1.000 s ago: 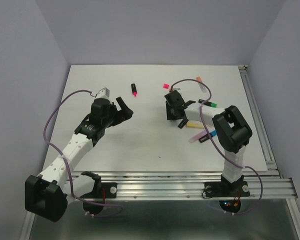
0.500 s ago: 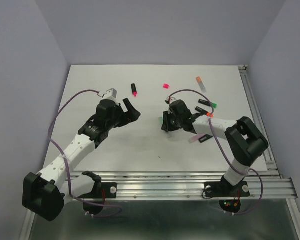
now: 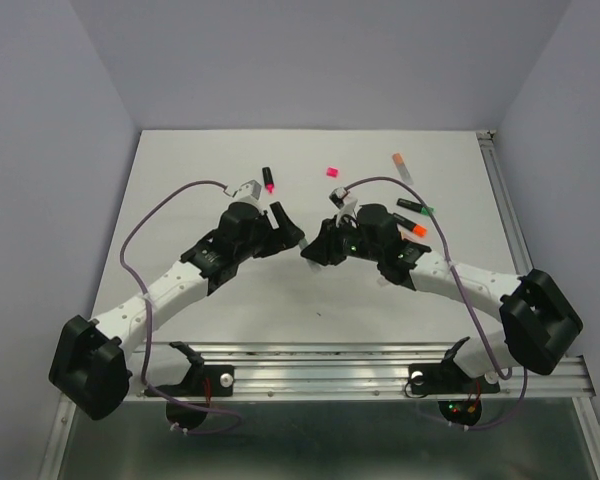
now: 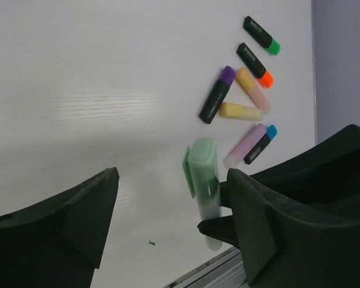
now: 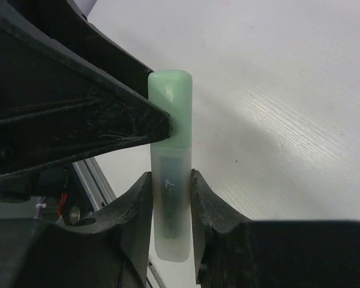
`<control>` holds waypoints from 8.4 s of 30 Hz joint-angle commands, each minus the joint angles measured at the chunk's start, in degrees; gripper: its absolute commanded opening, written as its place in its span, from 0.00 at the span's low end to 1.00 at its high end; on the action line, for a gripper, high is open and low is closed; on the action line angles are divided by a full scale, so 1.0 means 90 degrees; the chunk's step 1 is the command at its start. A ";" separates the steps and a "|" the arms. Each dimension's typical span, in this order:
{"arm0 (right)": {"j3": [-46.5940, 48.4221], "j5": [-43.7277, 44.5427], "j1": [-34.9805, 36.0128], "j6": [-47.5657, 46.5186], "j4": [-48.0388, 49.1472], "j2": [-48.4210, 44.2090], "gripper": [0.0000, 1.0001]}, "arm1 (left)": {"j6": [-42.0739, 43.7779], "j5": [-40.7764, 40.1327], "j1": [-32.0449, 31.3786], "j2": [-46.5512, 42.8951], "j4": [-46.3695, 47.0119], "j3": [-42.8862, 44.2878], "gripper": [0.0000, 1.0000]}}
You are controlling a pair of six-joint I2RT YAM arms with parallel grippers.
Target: Open the pen caps
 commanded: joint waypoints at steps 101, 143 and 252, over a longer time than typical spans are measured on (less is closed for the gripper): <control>-0.0799 0.3799 -0.0467 0.1863 -0.2774 -0.2014 0.01 | -0.0131 0.0313 0.1057 0.8849 -0.0398 0.9156 0.03; 0.2567 0.2773 -0.0653 0.0146 -0.2119 0.1694 0.02 | -0.0326 -0.1758 0.0998 -0.0593 -0.0592 -0.0345 0.99; 0.2180 0.6367 -0.1502 0.2487 -0.3253 0.2947 0.75 | -0.0141 -0.1768 0.0960 -0.2567 -0.1042 -0.0834 0.99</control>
